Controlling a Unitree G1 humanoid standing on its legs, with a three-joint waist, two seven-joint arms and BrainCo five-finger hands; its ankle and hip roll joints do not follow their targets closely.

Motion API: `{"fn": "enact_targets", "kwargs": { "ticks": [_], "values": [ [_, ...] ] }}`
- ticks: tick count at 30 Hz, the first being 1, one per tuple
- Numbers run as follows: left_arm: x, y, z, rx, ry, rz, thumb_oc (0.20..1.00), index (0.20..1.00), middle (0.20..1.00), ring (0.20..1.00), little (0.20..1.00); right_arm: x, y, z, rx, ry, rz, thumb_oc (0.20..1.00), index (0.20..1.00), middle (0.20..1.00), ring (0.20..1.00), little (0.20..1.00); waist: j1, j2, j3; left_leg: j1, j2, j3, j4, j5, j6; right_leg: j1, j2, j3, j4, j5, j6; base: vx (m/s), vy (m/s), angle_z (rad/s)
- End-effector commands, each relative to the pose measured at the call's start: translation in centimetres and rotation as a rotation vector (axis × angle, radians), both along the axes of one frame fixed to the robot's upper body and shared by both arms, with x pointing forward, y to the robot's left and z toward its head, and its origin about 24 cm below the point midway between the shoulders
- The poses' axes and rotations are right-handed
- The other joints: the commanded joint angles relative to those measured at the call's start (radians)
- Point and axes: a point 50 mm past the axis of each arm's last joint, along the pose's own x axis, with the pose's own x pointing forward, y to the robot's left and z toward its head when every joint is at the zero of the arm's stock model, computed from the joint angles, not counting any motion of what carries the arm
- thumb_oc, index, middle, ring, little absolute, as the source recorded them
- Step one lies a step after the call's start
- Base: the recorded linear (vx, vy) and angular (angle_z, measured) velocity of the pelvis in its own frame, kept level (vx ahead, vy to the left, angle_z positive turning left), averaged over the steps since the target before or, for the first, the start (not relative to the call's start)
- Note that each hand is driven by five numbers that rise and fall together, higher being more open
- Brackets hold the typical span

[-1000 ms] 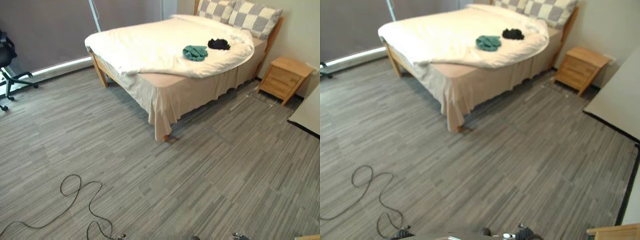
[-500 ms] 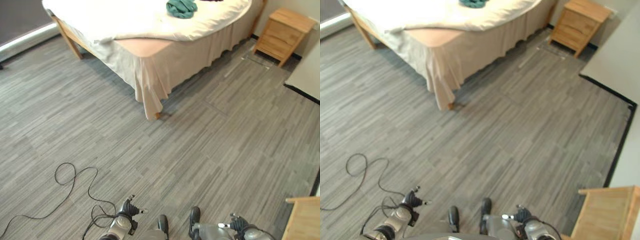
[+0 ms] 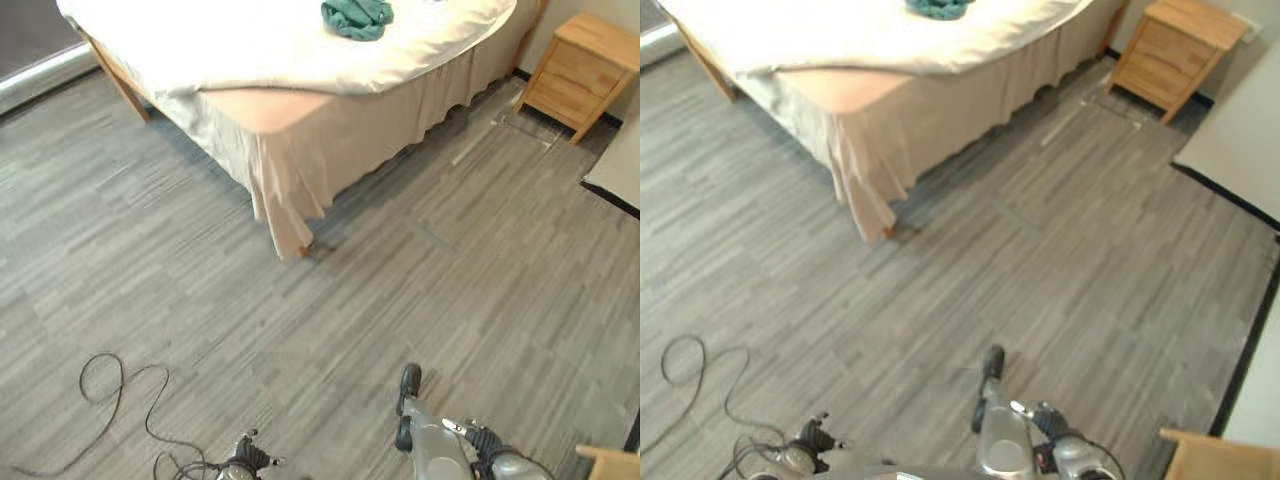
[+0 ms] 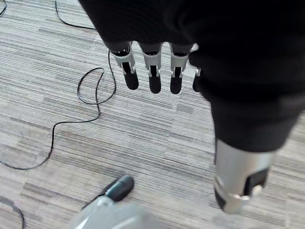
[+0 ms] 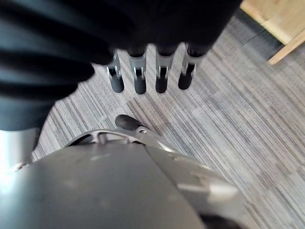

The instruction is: Tidy up the quilt and then pick up the clothes from the bed and put them into the laundry hamper.

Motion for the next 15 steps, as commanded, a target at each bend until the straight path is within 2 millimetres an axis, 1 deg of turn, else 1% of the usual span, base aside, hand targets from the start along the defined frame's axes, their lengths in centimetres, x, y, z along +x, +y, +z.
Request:
{"fn": "enact_targets", "kwargs": {
  "ticks": [1,2,3,4,5,6,7,8,9,10,11,12,13,14,15],
  "values": [
    [2.7,0.6,1.1,0.031,-0.103,-0.035,1.000,1.000,1.000,1.000,1.000,-1.1,1.5,-0.6,0.013,0.040,0.079,1.000,1.000,1.000,1.000,1.000,0.057,-0.022,0.043,-0.103,0.031,-0.037,0.355,0.314,0.052,0.103,0.063,0.022,-0.100,-0.059,-0.019,0.59,-0.478,-0.31],
    [3.9,0.5,1.5,0.031,-0.145,-0.025,1.000,1.000,1.000,1.000,1.000,0.4,1.3,-0.1,-0.008,0.006,0.098,1.000,1.000,1.000,1.000,1.000,0.098,-0.057,0.059,-0.227,0.018,-0.036,0.433,0.248,0.084,0.172,0.072,0.053,-0.124,-0.097,-0.038,0.53,-0.320,-0.56],
    [3.9,0.5,1.5,0.031,-0.145,-0.025,1.000,1.000,1.000,1.000,1.000,0.4,1.3,-0.1,-0.008,0.006,0.098,1.000,1.000,1.000,1.000,1.000,0.100,-0.055,0.060,-0.226,0.020,-0.035,0.436,0.245,0.085,0.172,0.075,0.054,-0.124,-0.098,-0.038,0.52,-0.177,-0.78],
    [4.3,0.4,1.6,0.031,-0.156,-0.023,1.000,1.000,1.000,1.000,1.000,1.1,1.4,0.1,-0.020,-0.010,0.122,1.000,1.000,1.000,1.000,1.000,0.120,-0.083,0.064,-0.273,-0.007,-0.008,0.388,0.230,0.097,0.198,0.062,0.066,-0.134,-0.113,-0.041,0.55,0.053,-1.12],
    [4.1,0.1,1.5,0.013,-0.160,-0.016,1.000,1.000,1.000,1.000,1.000,1.5,1.5,0.3,-0.029,-0.020,0.155,1.000,1.000,1.000,1.000,1.000,0.159,-0.086,0.051,-0.336,-0.036,0.026,0.203,0.213,0.096,0.256,0.067,0.106,-0.147,-0.145,-0.029,0.56,0.051,-0.99],
    [4.1,0.1,1.5,0.013,-0.159,-0.016,1.000,1.000,1.000,1.000,1.000,1.5,1.5,0.3,-0.029,-0.020,0.155,1.000,1.000,1.000,1.000,1.000,0.162,-0.086,0.053,-0.330,-0.036,0.030,0.200,0.213,0.096,0.258,0.066,0.109,-0.147,-0.145,-0.029,0.89,0.164,-0.98],
    [3.6,-0.1,1.3,0.005,-0.146,-0.024,1.000,1.000,1.000,1.000,1.000,1.8,1.4,0.4,-0.035,-0.032,0.169,1.000,1.000,1.000,1.000,1.000,0.183,-0.078,0.027,-0.350,-0.075,0.100,-0.083,0.224,0.108,0.315,0.084,0.122,-0.147,-0.191,-0.009,0.74,0.132,-0.69],
    [3.6,-0.1,1.3,0.004,-0.148,-0.023,1.000,1.000,1.000,1.000,1.000,2.0,1.5,0.5,-0.034,-0.039,0.177,1.000,1.000,1.000,1.000,1.000,0.186,-0.069,0.017,-0.352,-0.080,0.182,-0.217,0.265,0.098,0.356,0.107,0.120,-0.147,-0.227,-0.006,0.74,0.132,-0.76],
    [3.6,-0.1,1.3,0.004,-0.148,-0.023,1.000,1.000,1.000,1.000,1.000,2.0,1.5,0.5,-0.034,-0.039,0.177,1.000,1.000,1.000,1.000,1.000,0.187,-0.071,0.019,-0.344,-0.083,0.185,-0.225,0.269,0.099,0.359,0.105,0.122,-0.147,-0.228,-0.005,0.67,0.074,-0.62],
    [3.0,0.2,1.1,0.004,-0.126,-0.011,1.000,1.000,1.000,1.000,1.000,1.6,1.6,0.3,-0.029,-0.025,0.183,1.000,1.000,1.000,1.000,1.000,0.187,-0.072,0.002,-0.337,-0.098,0.330,-0.315,0.285,0.094,0.425,0.143,0.120,-0.147,-0.267,-0.004,0.42,0.038,-0.28],
    [3.0,0.2,1.1,0.004,-0.126,-0.011,1.000,1.000,1.000,1.000,1.000,1.6,1.6,0.3,-0.029,-0.025,0.183,1.000,1.000,1.000,1.000,1.000,0.188,-0.073,0.003,-0.335,-0.099,0.331,-0.316,0.286,0.094,0.426,0.143,0.120,-0.147,-0.267,-0.003,0.83,0.110,0.02],
    [2.3,0.7,1.0,0.001,-0.114,0.024,1.000,1.000,1.000,1.000,1.000,1.3,2.0,0.1,-0.024,-0.011,0.212,1.000,1.000,1.000,1.000,1.000,0.209,-0.087,-0.026,-0.275,-0.144,0.358,-0.380,0.253,0.147,0.446,0.153,0.107,-0.073,-0.267,0.022,0.64,0.130,0.01],
    [1.7,0.9,0.9,0.007,-0.092,0.029,1.000,1.000,1.000,1.000,1.000,1.1,2.3,0.1,-0.020,-0.011,0.224,1.000,1.000,1.000,1.000,1.000,0.207,-0.095,-0.035,-0.237,-0.174,0.353,-0.405,0.235,0.172,0.424,0.133,0.076,0.060,-0.229,0.074,0.79,0.223,0.29],
    [1.8,0.9,0.9,0.003,-0.095,0.040,1.000,1.000,1.000,1.000,1.000,1.0,2.4,0.0,-0.023,-0.001,0.226,1.000,1.000,1.000,1.000,1.000,0.195,-0.095,-0.033,-0.200,-0.200,0.341,-0.421,0.216,0.198,0.381,0.087,0.051,0.208,-0.187,0.138,0.38,0.151,0.39],
    [1.8,0.9,0.9,0.003,-0.095,0.040,1.000,1.000,1.000,1.000,1.000,1.0,2.4,0.0,-0.023,-0.001,0.226,1.000,1.000,1.000,1.000,1.000,0.195,-0.095,-0.033,-0.200,-0.201,0.341,-0.421,0.216,0.199,0.381,0.086,0.051,0.208,-0.188,0.138,0.44,0.186,0.82]
  ]
}}
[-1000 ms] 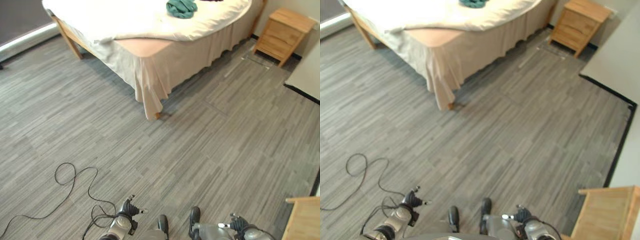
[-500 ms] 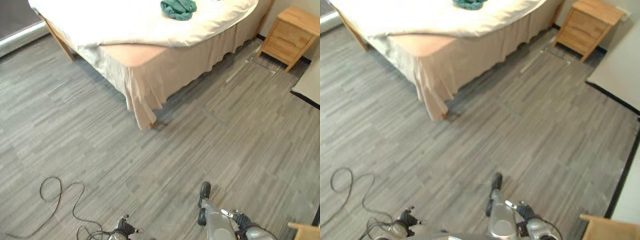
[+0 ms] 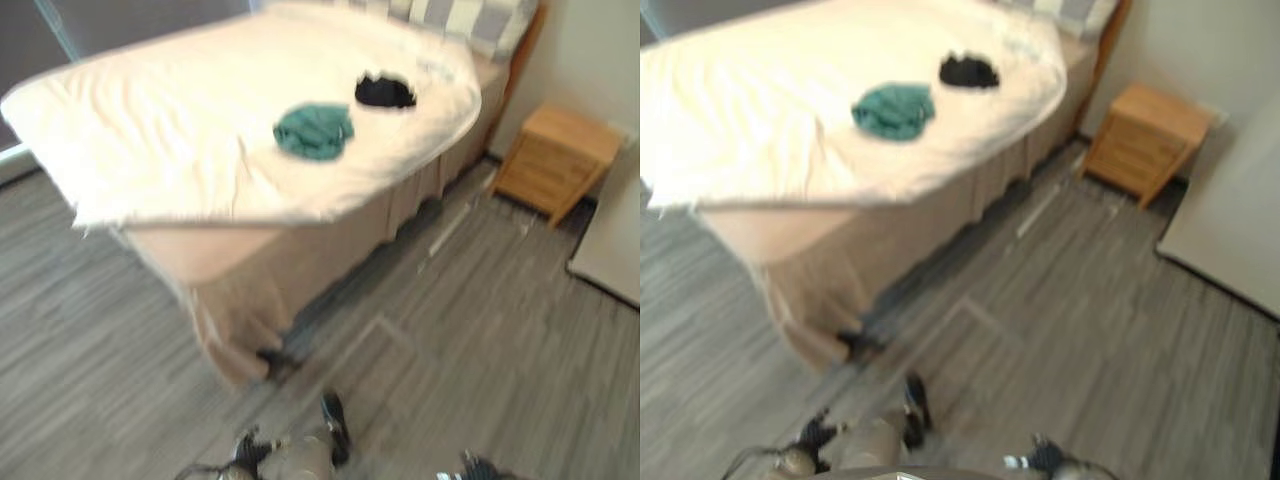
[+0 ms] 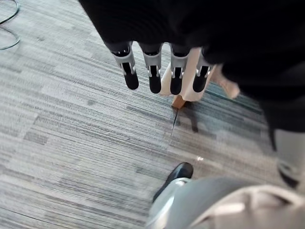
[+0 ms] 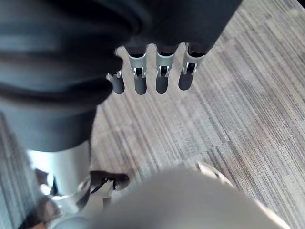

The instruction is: Tidy up the quilt and then pick up the clothes from the bed and put them into the laundry hamper.

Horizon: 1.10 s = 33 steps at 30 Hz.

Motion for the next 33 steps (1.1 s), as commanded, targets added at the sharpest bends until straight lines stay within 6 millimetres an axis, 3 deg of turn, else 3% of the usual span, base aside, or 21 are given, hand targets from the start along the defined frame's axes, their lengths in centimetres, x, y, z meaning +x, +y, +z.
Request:
{"fn": "enact_targets", "kwargs": {
  "ticks": [1,2,3,5,7,8,9,10,15,16,18,19,20,22,24,25,27,30,33],
  "values": [
    [2.5,-0.6,0.6,-0.006,-0.069,-0.016,1.000,1.000,1.000,1.000,1.000,5.9,-0.5,1.6,-0.008,-0.159,-0.020,1.000,1.000,1.000,1.000,1.000,0.010,0.027,0.092,0.227,-0.033,-0.076,-0.166,-0.043,-0.050,-0.302,-0.072,0.063,0.312,0.236,0.122,0.38,0.058,0.73],
    [2.8,-0.5,0.7,-0.008,-0.082,-0.008,1.000,1.000,1.000,1.000,1.000,6.1,-0.3,1.6,-0.002,-0.168,-0.030,1.000,1.000,1.000,1.000,1.000,0.005,0.047,0.096,0.244,-0.009,-0.088,-0.168,-0.034,-0.050,-0.350,-0.084,0.047,0.336,0.256,0.110,0.51,0.031,1.37],
    [2.9,-0.5,0.8,-0.010,-0.090,0.000,1.000,1.000,1.000,1.000,1.000,6.1,-0.3,1.6,-0.005,-0.170,-0.033,1.000,1.000,1.000,1.000,1.000,-0.005,0.053,0.100,0.263,-0.007,-0.116,-0.168,-0.040,-0.055,-0.359,-0.118,0.028,0.300,0.234,0.097,0.36,-0.110,1.27],
    [3.2,-0.6,0.9,-0.018,-0.113,0.002,1.000,1.000,1.000,1.000,1.000,6.2,-0.3,1.7,-0.015,-0.175,-0.025,1.000,1.000,1.000,1.000,1.000,-0.012,0.063,0.095,0.282,-0.007,-0.176,-0.168,-0.058,-0.069,-0.374,-0.147,0.035,0.150,0.188,0.051,0.42,-0.151,1.41],
    [3.5,-0.7,1.0,-0.021,-0.126,-0.003,1.000,1.000,1.000,1.000,1.000,6.0,-0.6,1.6,-0.025,-0.169,-0.030,1.000,1.000,1.000,1.000,1.000,-0.027,0.062,0.088,0.302,-0.013,-0.233,-0.168,-0.069,-0.088,-0.370,-0.135,0.143,-0.080,0.186,0.040,0.35,-0.186,1.16],
    [3.5,-0.7,1.0,-0.021,-0.126,-0.003,1.000,1.000,1.000,1.000,1.000,6.0,-0.6,1.6,-0.025,-0.170,-0.030,1.000,1.000,1.000,1.000,1.000,-0.027,0.062,0.087,0.300,-0.012,-0.233,-0.168,-0.068,-0.088,-0.368,-0.133,0.142,-0.086,0.190,0.040,0.40,-0.263,1.29],
    [3.9,-0.6,1.1,-0.016,-0.140,-0.009,1.000,1.000,1.000,1.000,1.000,5.6,-1.0,1.5,-0.036,-0.147,-0.044,1.000,1.000,1.000,1.000,1.000,-0.047,0.056,0.085,0.319,-0.013,-0.297,-0.168,-0.086,-0.100,-0.383,-0.131,0.324,-0.216,0.235,0.054,0.37,-0.259,1.20],
    [4.1,-0.4,1.3,-0.013,-0.146,-0.003,1.000,1.000,1.000,1.000,1.000,5.2,-1.3,1.3,-0.047,-0.129,-0.048,1.000,1.000,1.000,1.000,1.000,-0.052,0.054,0.088,0.330,-0.010,-0.323,-0.168,-0.094,-0.104,-0.373,-0.135,0.378,-0.247,0.252,0.063,0.51,-0.349,1.49],
    [2.9,1.2,1.3,-0.004,-0.161,0.120,1.000,1.000,1.000,1.000,1.000,4.2,-1.7,1.0,-0.067,-0.087,-0.033,1.000,1.000,1.000,1.000,1.000,-0.040,0.052,0.064,0.372,0.002,-0.395,-0.168,-0.107,-0.126,-0.324,-0.127,0.349,-0.269,0.247,0.052,0.30,-0.223,1.03],
    [3.1,2.4,1.9,-0.008,-0.222,0.218,1.000,1.000,1.000,1.000,1.000,3.7,-2.4,1.0,-0.085,-0.074,-0.032,1.000,1.000,1.000,1.000,1.000,-0.041,0.060,0.048,0.385,0.021,-0.414,-0.167,-0.113,-0.150,-0.279,-0.119,0.307,-0.315,0.240,0.047,0.28,-0.222,0.85],
    [5.4,3.5,3.4,0.005,-0.344,0.263,1.000,1.000,1.000,1.000,1.000,3.1,-3.2,1.0,-0.107,-0.068,-0.049,1.000,1.000,1.000,1.000,1.000,-0.049,0.072,0.044,0.372,0.040,-0.408,-0.158,-0.101,-0.174,-0.260,-0.124,0.249,-0.315,0.220,0.041,0.22,-0.190,1.01],
    [5.4,3.5,3.4,0.005,-0.344,0.263,1.000,1.000,1.000,1.000,1.000,3.1,-3.2,1.0,-0.107,-0.068,-0.049,1.000,1.000,1.000,1.000,1.000,-0.051,0.072,0.044,0.372,0.040,-0.410,-0.158,-0.101,-0.175,-0.258,-0.124,0.247,-0.315,0.219,0.041,0.09,-0.112,1.00],
    [9.6,4.7,6.7,0.036,-0.553,0.228,1.000,1.000,1.000,1.000,1.000,2.7,-4.4,1.1,-0.142,-0.070,-0.070,1.000,1.000,1.000,1.000,1.000,-0.068,0.084,0.046,0.341,0.061,-0.345,-0.149,-0.076,-0.191,-0.248,-0.137,0.190,-0.315,0.204,0.043,0.06,-0.073,0.81],
    [13.6,6.4,11.6,0.090,-0.789,0.189,1.000,1.000,1.000,1.000,1.000,2.1,-5.5,1.3,-0.166,-0.069,-0.097,1.000,1.000,1.000,1.000,1.000,-0.096,0.099,0.051,0.324,0.082,-0.243,-0.154,-0.047,-0.204,-0.238,-0.137,0.156,-0.315,0.193,0.041,0.06,-0.060,0.85],
    [15.5,7.4,15.7,0.125,-0.955,0.137,1.000,1.000,1.000,1.000,1.000,1.0,-6.1,1.2,-0.176,-0.048,-0.114,1.000,1.000,1.000,1.000,1.000,-0.109,0.115,0.040,0.321,0.091,-0.205,-0.168,-0.044,-0.211,-0.241,-0.125,0.145,-0.315,0.187,0.038,0.07,-0.045,0.77],
    [15.5,7.4,15.7,0.125,-0.955,0.138,1.000,1.000,1.000,1.000,1.000,1.0,-6.1,1.2,-0.176,-0.048,-0.113,1.000,1.000,1.000,1.000,1.000,-0.109,0.115,0.038,0.317,0.091,-0.205,-0.168,-0.043,-0.211,-0.244,-0.125,0.146,-0.315,0.189,0.037,0.09,-0.044,0.11],
    [16.9,7.7,19.2,0.182,-1.069,0.028,1.000,1.000,1.000,1.000,1.000,0.0,-6.4,1.1,-0.169,-0.024,-0.131,1.000,1.000,1.000,1.000,1.000,-0.126,0.125,0.032,0.315,0.103,-0.185,-0.168,-0.042,-0.216,-0.251,-0.114,0.147,-0.315,0.184,0.035,0.08,-0.046,-0.18],
    [19.9,5.9,24.6,0.272,-1.226,-0.171,1.000,1.000,1.000,1.000,1.000,-1.2,-7.1,1.0,-0.186,0.018,-0.134,1.000,1.000,1.000,1.000,1.000,-0.148,0.131,0.052,0.293,0.111,-0.171,-0.168,-0.035,-0.223,-0.285,-0.107,0.154,-0.315,0.189,0.032,-0.02,-0.039,-0.09],
    [22.7,3.3,31.0,0.410,-1.404,-0.380,1.000,1.000,1.000,1.000,1.000,-0.4,-7.6,1.3,-0.201,0.003,-0.113,1.000,1.000,1.000,1.000,1.000,-0.176,0.139,0.086,0.223,0.118,-0.159,-0.168,-0.026,-0.222,-0.381,-0.102,0.173,-0.311,0.209,0.031,-0.20,-0.011,-0.10]
  ]
}}
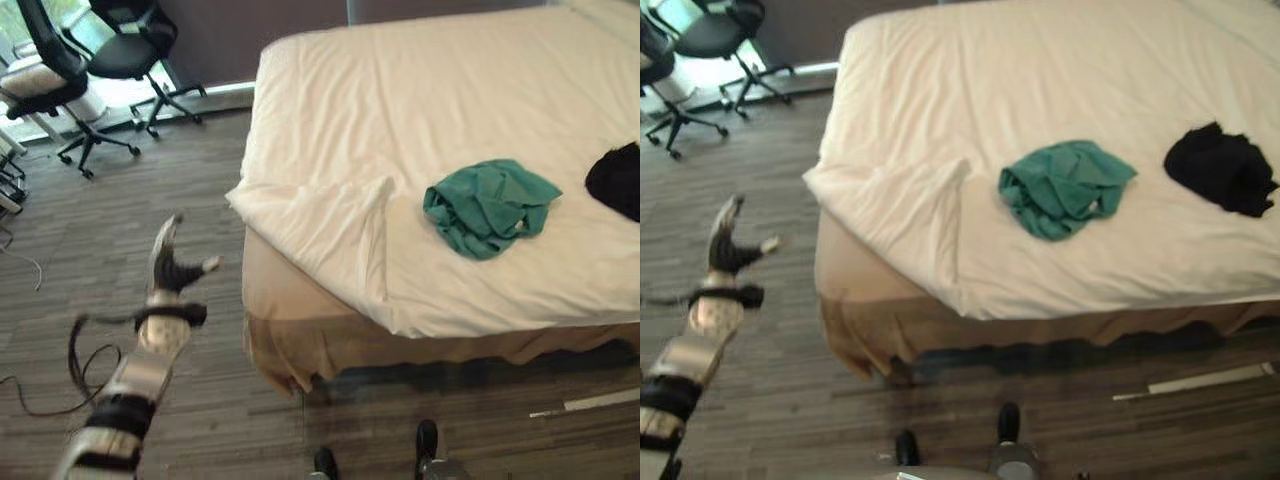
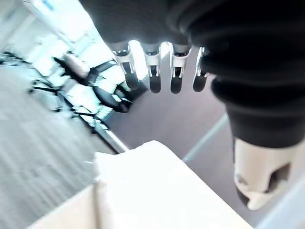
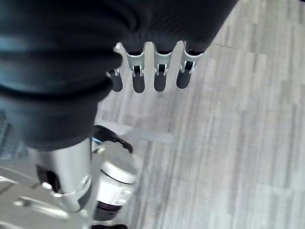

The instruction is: Tidy up the quilt and then pick up the clothes from the bed and put them into the laundry hamper.

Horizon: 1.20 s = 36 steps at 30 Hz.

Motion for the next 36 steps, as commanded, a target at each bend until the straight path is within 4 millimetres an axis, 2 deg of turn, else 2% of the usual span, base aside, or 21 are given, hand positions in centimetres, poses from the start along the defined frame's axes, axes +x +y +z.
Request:
{"fn": "enact_targets", "kwargs": {
  "ticks": [1,2,4,9,10,11,14,15,17,18,21,23,25,28,29,30,31,32,34,35,36],
  "values": [
    [3.1,-1.8,6.2,0.228,-0.192,-0.021,1.000,1.000,1.000,1.000,1.000,4.6,0.6,0.5,-0.010,-0.089,0.108,1.000,1.000,1.000,1.000,1.000,-0.068,-0.025,0.062,-0.041,0.034,0.041,-0.002,0.030,-0.018,-0.005,-0.041,0.034,0.031,-0.081,0.083,-0.35,0.025,-0.21],
    [4.5,-3.1,9.5,0.353,-0.258,-0.026,1.000,1.000,1.000,1.000,1.000,6.5,0.6,1.0,-0.019,-0.137,0.139,1.000,1.000,1.000,1.000,1.000,-0.087,-0.023,0.087,-0.101,0.038,0.059,-0.002,0.040,-0.015,-0.090,-0.040,0.058,0.059,-0.070,0.086,-0.27,0.058,-0.20],
    [5.5,-4.2,12.5,0.502,-0.311,-0.003,1.000,1.000,1.000,1.000,1.000,8.5,0.9,1.5,-0.018,-0.203,0.132,1.000,1.000,1.000,1.000,1.000,-0.088,-0.018,0.098,-0.144,0.041,0.056,-0.002,0.029,-0.020,-0.152,-0.047,0.078,0.081,-0.080,0.101,-0.14,0.051,-0.39],
    [8.2,-5.1,15.4,0.800,-0.243,0.135,1.000,1.000,1.000,1.000,1.000,12.3,1.6,2.8,-0.015,-0.351,0.118,1.000,1.000,1.000,1.000,1.000,-0.109,-0.013,0.151,-0.239,0.043,0.063,0.007,0.051,-0.019,-0.281,-0.056,0.091,0.138,-0.071,0.110,-0.13,0.008,-0.29],
    [8.2,-5.2,15.5,0.802,-0.246,0.133,0.837,0.837,0.837,0.837,0.837,12.4,1.7,2.8,-0.013,-0.353,0.116,1.000,1.000,1.000,1.000,1.000,-0.107,-0.015,0.151,-0.241,0.043,0.063,0.007,0.052,-0.019,-0.283,-0.056,0.091,0.139,-0.072,0.110,-0.07,0.001,-0.17],
    [9.1,-4.8,14.9,0.917,-0.128,0.169,0.200,0.200,0.200,0.200,0.200,12.9,1.7,3.1,-0.016,-0.372,0.105,1.000,1.000,1.000,1.000,1.000,-0.117,-0.013,0.164,-0.254,0.041,0.062,0.017,0.052,-0.019,-0.299,-0.057,0.098,0.151,-0.074,0.108,-0.04,0.012,-0.16],
    [9.6,-2.9,10.7,1.046,0.127,0.198,0.200,0.200,0.200,0.200,0.200,12.4,1.7,2.8,-0.004,-0.360,0.084,1.000,1.000,1.000,1.000,1.000,-0.124,-0.018,0.169,-0.240,0.043,0.064,0.035,0.038,-0.018,-0.288,-0.059,0.099,0.162,-0.082,0.108,-0.01,0.005,-0.19],
    [9.6,-3.0,10.7,1.046,0.127,0.198,0.200,0.200,0.200,0.200,0.200,12.4,1.7,2.8,-0.004,-0.359,0.083,1.000,1.000,1.000,1.000,1.000,-0.124,-0.017,0.170,-0.239,0.043,0.064,0.035,0.038,-0.018,-0.287,-0.059,0.099,0.161,-0.082,0.108,0.02,-0.004,-0.15],
    [8.7,-0.4,6.5,1.023,0.291,0.225,0.200,0.200,0.200,0.200,0.200,11.3,1.3,2.5,-0.005,-0.328,0.074,1.000,1.000,1.000,1.000,1.000,-0.126,-0.024,0.160,-0.189,0.041,0.066,0.033,0.023,-0.017,-0.236,-0.059,0.097,0.145,-0.089,0.103,0.05,0.009,-0.08],
    [8.7,-0.4,6.4,1.022,0.292,0.225,0.200,0.200,0.200,0.200,0.200,11.2,1.3,2.5,-0.006,-0.327,0.075,1.000,1.000,1.000,1.000,1.000,-0.126,-0.024,0.160,-0.187,0.041,0.066,0.032,0.023,-0.017,-0.234,-0.059,0.097,0.144,-0.089,0.103,0.11,0.031,-0.11],
    [5.4,4.3,0.5,0.916,0.468,0.288,0.200,0.200,0.200,0.200,0.200,8.9,-0.3,2.0,-0.040,-0.267,0.031,1.000,1.000,1.000,1.000,1.000,-0.110,-0.022,0.121,-0.085,0.028,0.070,0.010,0.028,-0.011,-0.114,-0.052,0.077,0.106,-0.081,0.086,0.11,0.016,-0.06],
    [4.2,5.4,-0.9,0.885,0.508,0.302,0.200,0.200,0.200,0.200,0.200,8.4,-0.6,2.0,-0.052,-0.253,0.021,1.000,1.000,1.000,1.000,1.000,-0.107,-0.019,0.110,-0.060,0.024,0.066,0.006,0.024,-0.010,-0.083,-0.050,0.072,0.097,-0.084,0.084,0.07,0.011,0.07],
    [0.1,8.5,-4.9,0.747,0.591,0.350,0.200,0.200,0.200,0.200,0.200,7.3,-2.2,2.1,-0.093,-0.233,-0.051,1.000,1.000,1.000,1.000,1.000,-0.075,-0.019,0.074,-0.001,0.017,0.045,-0.002,0.014,-0.007,0.000,-0.049,0.051,0.081,-0.098,0.080,0.12,0.014,0.27],
    [-2.6,9.3,-7.1,0.672,0.627,0.353,0.200,0.200,0.200,0.200,0.200,6.6,-3.9,2.6,-0.142,-0.213,-0.118,1.000,1.000,1.000,1.000,1.000,-0.058,-0.018,0.050,0.034,0.015,0.028,-0.002,0.005,-0.006,0.052,-0.051,0.034,0.067,-0.104,0.080,0.10,0.025,0.31],
    [-4.1,9.7,-8.3,0.629,0.653,0.357,0.507,0.507,0.507,0.507,0.507,6.9,-4.9,3.1,-0.162,-0.233,-0.158,1.000,1.000,1.000,1.000,1.000,-0.049,-0.020,0.039,0.045,0.015,0.021,-0.002,0.003,-0.006,0.073,-0.052,0.028,0.061,-0.106,0.080,0.02,0.022,0.26],
    [-5.8,10.1,-9.6,0.570,0.686,0.370,1.000,1.000,1.000,1.000,1.000,8.0,-5.8,3.9,-0.180,-0.281,-0.169,1.000,1.000,1.000,1.000,1.000,-0.041,-0.024,0.027,0.050,0.015,0.015,-0.002,0.004,-0.006,0.086,-0.052,0.023,0.055,-0.104,0.079,0.06,0.058,0.36],
    [-9.0,10.5,-12.2,0.470,0.756,0.393,1.000,1.000,1.000,1.000,1.000,11.3,-7.6,6.7,-0.227,-0.450,-0.152,1.000,1.000,1.000,1.000,1.000,-0.029,-0.034,0.007,0.070,0.015,0.008,-0.002,-0.001,-0.006,0.114,-0.052,0.017,0.047,-0.107,0.080,0.04,0.041,0.32],
    [-9.1,10.5,-12.2,0.469,0.756,0.394,1.000,1.000,1.000,1.000,1.000,11.3,-7.6,6.7,-0.228,-0.450,-0.150,1.000,1.000,1.000,1.000,1.000,-0.030,-0.034,0.005,0.067,0.015,0.008,-0.002,0.002,-0.006,0.112,-0.052,0.017,0.046,-0.105,0.080,0.06,0.052,0.22],
    [-13.6,9.9,-16.0,0.318,0.850,0.422,1.000,1.000,1.000,1.000,1.000,15.7,-9.6,11.9,-0.342,-0.691,-0.041,1.000,1.000,1.000,1.000,1.000,-0.006,-0.043,-0.018,0.084,0.015,-0.009,-0.002,-0.007,-0.003,0.146,-0.054,0.003,0.035,-0.110,0.082,0.06,0.045,0.17],
    [-13.7,9.9,-16.0,0.317,0.851,0.423,1.000,1.000,1.000,1.000,1.000,15.7,-9.6,12.0,-0.343,-0.690,-0.040,1.000,1.000,1.000,1.000,1.000,-0.008,-0.042,-0.020,0.081,0.015,-0.009,-0.002,-0.004,-0.002,0.144,-0.054,0.002,0.034,-0.108,0.082,0.06,0.047,0.16],
    [-16.1,8.9,-18.1,0.228,0.903,0.427,1.000,1.000,1.000,1.000,1.000,19.6,-9.5,16.9,-0.420,-0.896,0.074,1.000,1.000,1.000,1.000,1.000,0.014,-0.051,-0.025,0.089,0.013,-0.020,-0.002,-0.009,-0.001,0.161,-0.055,-0.006,0.031,-0.113,0.082,0.02,0.017,0.09]
  ]
}}
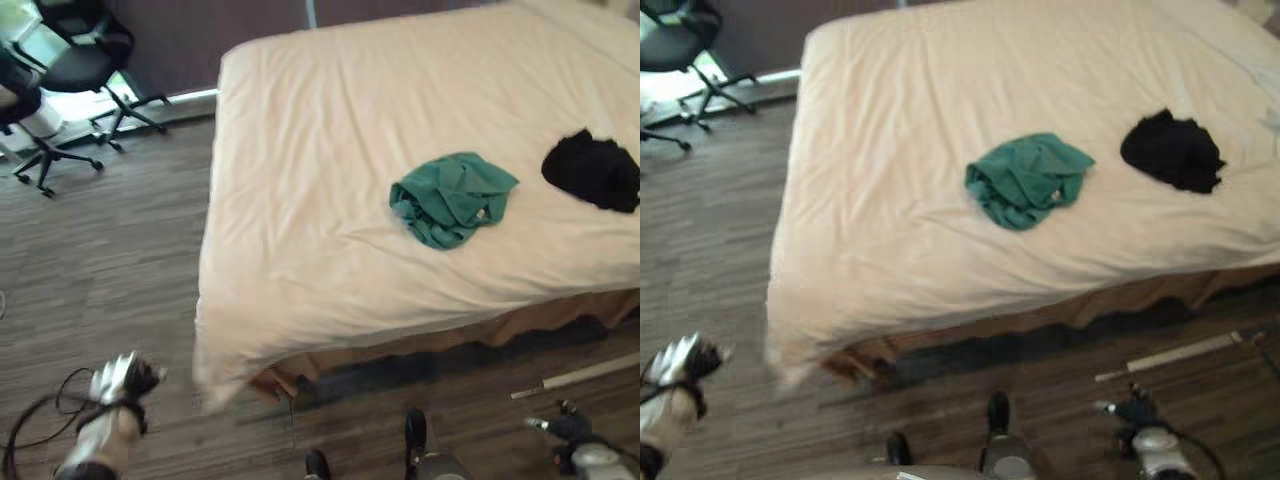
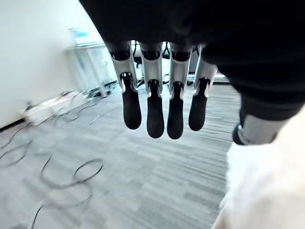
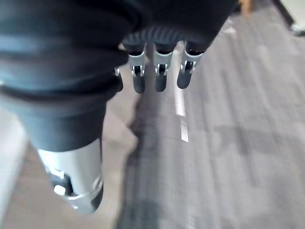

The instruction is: Tidy up the quilt and then pick up the clothes from the bed and put them into the laundry hamper.

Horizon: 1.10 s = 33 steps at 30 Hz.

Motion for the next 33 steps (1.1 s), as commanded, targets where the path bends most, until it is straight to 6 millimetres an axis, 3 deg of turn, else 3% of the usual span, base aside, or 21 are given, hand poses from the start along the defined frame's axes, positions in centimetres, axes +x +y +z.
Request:
{"fn": "enact_targets", "kwargs": {
  "ticks": [1,2,3,4,5,6,7,8,9,10,11,13,14,16,18,21,22,24,27,30,33],
  "values": [
    [2.6,-1.2,0.3,-0.065,-0.111,-0.015,1.000,1.000,1.000,1.000,1.000,6.1,-0.9,6.6,-0.182,-0.269,0.082,1.000,1.000,1.000,1.000,1.000,0.026,-0.025,0.013,0.002,-0.005,-0.004,0.002,0.009,0.012,0.087,-0.073,0.004,0.029,-0.115,0.111,0.03,0.035,0.09],
    [1.1,-1.8,-1.0,-0.090,-0.066,0.005,1.000,1.000,1.000,1.000,1.000,8.2,-0.3,9.4,-0.216,-0.388,0.130,0.382,0.382,0.382,0.382,0.382,0.038,-0.029,0.013,0.002,-0.006,-0.008,0.002,0.008,0.014,0.092,-0.075,0.000,0.028,-0.115,0.111,0.01,0.044,0.23],
    [-1.9,-3.0,-3.6,-0.129,0.056,0.042,1.000,1.000,1.000,1.000,1.000,12.4,2.7,14.8,-0.238,-0.624,0.251,0.200,0.200,0.200,0.200,0.200,0.060,-0.037,0.020,0.001,-0.006,-0.013,0.002,0.006,0.016,0.092,-0.075,-0.002,0.031,-0.119,0.112,0.00,0.044,0.27],
    [-1.9,-3.0,-3.7,-0.130,0.054,0.043,1.000,1.000,1.000,1.000,1.000,12.5,2.7,14.9,-0.238,-0.626,0.252,0.200,0.200,0.200,0.200,0.200,0.058,-0.037,0.019,-0.002,-0.006,-0.013,0.002,0.009,0.016,0.089,-0.075,-0.001,0.031,-0.117,0.111,-0.04,0.023,0.11],
    [-3.9,-4.0,-5.5,-0.158,0.149,0.094,1.000,1.000,1.000,1.000,1.000,15.4,6.8,18.7,-0.167,-0.826,0.350,0.200,0.200,0.200,0.200,0.200,0.079,-0.046,0.036,-0.018,-0.005,-0.022,0.002,0.015,0.019,0.076,-0.075,-0.004,0.038,-0.118,0.109,-0.05,-0.005,-0.01],
    [-3.9,-4.0,-5.5,-0.158,0.149,0.094,1.000,1.000,1.000,1.000,1.000,15.4,6.8,18.7,-0.168,-0.826,0.351,0.200,0.200,0.200,0.200,0.200,0.078,-0.046,0.035,-0.019,-0.005,-0.022,0.002,0.015,0.019,0.074,-0.075,-0.004,0.038,-0.117,0.109,-0.14,-0.030,-0.12],
    [-3.9,-4.7,-6.2,-0.169,0.172,0.104,1.000,1.000,1.000,1.000,1.000,17.6,11.1,22.3,-0.047,-1.006,0.424,0.200,0.200,0.200,0.200,0.200,0.109,-0.057,0.066,-0.050,-0.004,-0.036,0.002,0.026,0.019,0.054,-0.075,-0.010,0.045,-0.117,0.107,-0.10,-0.026,0.09],
    [-3.8,-4.8,-6.2,-0.169,0.171,0.105,1.000,1.000,1.000,1.000,1.000,17.6,11.1,22.3,-0.047,-1.007,0.425,0.200,0.200,0.200,0.200,0.200,0.108,-0.058,0.065,-0.054,-0.005,-0.036,0.002,0.028,0.020,0.050,-0.076,-0.010,0.045,-0.115,0.106,-0.28,-0.064,0.10],
    [-1.9,-4.9,-5.8,-0.169,0.112,0.107,1.000,1.000,1.000,1.000,1.000,19.2,14.5,27.3,0.022,-1.174,0.493,0.200,0.200,0.200,0.200,0.200,0.140,-0.065,0.122,-0.111,-0.002,-0.056,0.002,0.049,0.017,-0.003,-0.077,-0.016,0.061,-0.114,0.102,-0.19,-0.039,0.27],
    [-1.8,-5.0,-5.8,-0.170,0.111,0.107,1.000,1.000,1.000,1.000,1.000,19.2,14.6,27.4,0.022,-1.176,0.494,0.200,0.200,0.200,0.200,0.200,0.139,-0.065,0.121,-0.116,-0.003,-0.057,0.002,0.052,0.017,-0.007,-0.078,-0.016,0.061,-0.113,0.101,-0.32,-0.052,0.41],
    [0.1,-5.3,-5.3,-0.167,0.049,0.095,1.000,1.000,1.000,1.000,1.000,19.8,17.8,30.5,0.073,-1.269,0.571,0.200,0.200,0.200,0.200,0.200,0.162,-0.066,0.164,-0.175,0.003,-0.070,0.014,0.066,0.014,-0.060,-0.081,-0.018,0.079,-0.110,0.096,-0.20,-0.029,0.60],
    [1.1,-5.6,-5.1,-0.167,0.023,0.079,1.000,1.000,1.000,1.000,1.000,20.0,19.1,31.6,0.101,-1.293,0.598,0.200,0.200,0.200,0.200,0.200,0.175,-0.065,0.184,-0.209,0.007,-0.075,0.028,0.071,0.011,-0.085,-0.085,-0.025,0.089,-0.111,0.093,-0.17,-0.032,0.35],
    [3.2,-6.7,-4.7,-0.181,-0.039,0.028,1.000,1.000,1.000,1.000,1.000,20.4,21.8,33.1,0.191,-1.330,0.641,0.200,0.200,0.200,0.200,0.200,0.203,-0.055,0.221,-0.270,0.013,-0.088,0.053,0.076,0.001,-0.129,-0.093,-0.040,0.111,-0.113,0.093,-0.09,-0.019,0.26],
    [4.3,-7.2,-4.3,-0.194,-0.079,0.004,1.000,1.000,1.000,1.000,1.000,20.6,23.0,33.3,0.216,-1.319,0.668,0.200,0.200,0.200,0.200,0.200,0.215,-0.052,0.232,-0.308,0.015,-0.094,0.067,0.081,-0.005,-0.156,-0.099,-0.050,0.126,-0.115,0.092,-0.12,-0.038,0.30],
    [7.2,-10.3,-3.4,-0.261,-0.188,-0.137,1.000,1.000,1.000,1.000,1.000,21.1,26.5,31.7,0.324,-1.235,0.725,0.200,0.200,0.200,0.200,0.200,0.251,-0.021,0.272,-0.405,0.012,-0.112,0.107,0.084,-0.011,-0.232,-0.114,-0.076,0.174,-0.126,0.091,-0.18,-0.033,0.15],
    [7.6,-12.1,-3.5,-0.282,-0.185,-0.216,1.000,1.000,1.000,1.000,1.000,20.8,30.8,27.8,0.484,-1.084,0.789,0.200,0.200,0.200,0.200,0.200,0.277,0.006,0.288,-0.488,0.005,-0.124,0.158,0.078,-0.011,-0.315,-0.133,-0.079,0.245,-0.142,0.085,-0.11,0.010,0.29],
    [7.6,-12.1,-3.5,-0.282,-0.185,-0.215,1.000,1.000,1.000,1.000,1.000,20.8,30.8,27.8,0.485,-1.084,0.789,0.200,0.200,0.200,0.200,0.200,0.277,0.005,0.285,-0.492,0.005,-0.124,0.160,0.077,-0.011,-0.319,-0.134,-0.078,0.247,-0.143,0.085,-0.08,-0.006,0.38],
    [8.4,-13.5,-3.4,-0.292,-0.196,-0.274,1.000,1.000,1.000,1.000,1.000,19.1,34.6,21.6,0.666,-0.860,0.835,0.200,0.200,0.200,0.200,0.200,0.294,0.017,0.292,-0.517,0.001,-0.139,0.202,0.040,-0.013,-0.348,-0.148,-0.071,0.300,-0.176,0.092,-0.04,-0.021,0.23],
    [8.8,-14.5,-3.6,-0.296,-0.182,-0.309,1.000,1.000,1.000,1.000,1.000,15.8,38.4,17.2,0.850,-0.646,0.956,0.200,0.200,0.200,0.200,0.200,0.303,0.012,0.285,-0.492,0.002,-0.144,0.203,0.030,-0.007,-0.323,-0.151,-0.075,0.296,-0.182,0.091,0.01,-0.030,0.07],
    [9.0,-15.1,-3.8,-0.291,-0.160,-0.342,1.000,1.000,1.000,1.000,1.000,13.4,40.3,16.5,0.994,-0.579,1.057,0.200,0.200,0.200,0.200,0.200,0.303,0.003,0.284,-0.465,0.003,-0.138,0.185,0.049,0.003,-0.288,-0.152,-0.083,0.265,-0.162,0.083,-0.01,-0.015,0.03],
    [8.3,-15.3,-4.3,-0.290,-0.139,-0.332,1.000,1.000,1.000,1.000,1.000,10.5,41.0,18.2,1.197,-0.650,1.163,0.200,0.200,0.200,0.200,0.200,0.279,-0.036,0.244,-0.327,-0.004,-0.128,0.113,0.051,0.012,-0.162,-0.134,-0.081,0.192,-0.155,0.085,0.11,0.007,0.03]
  ]
}}
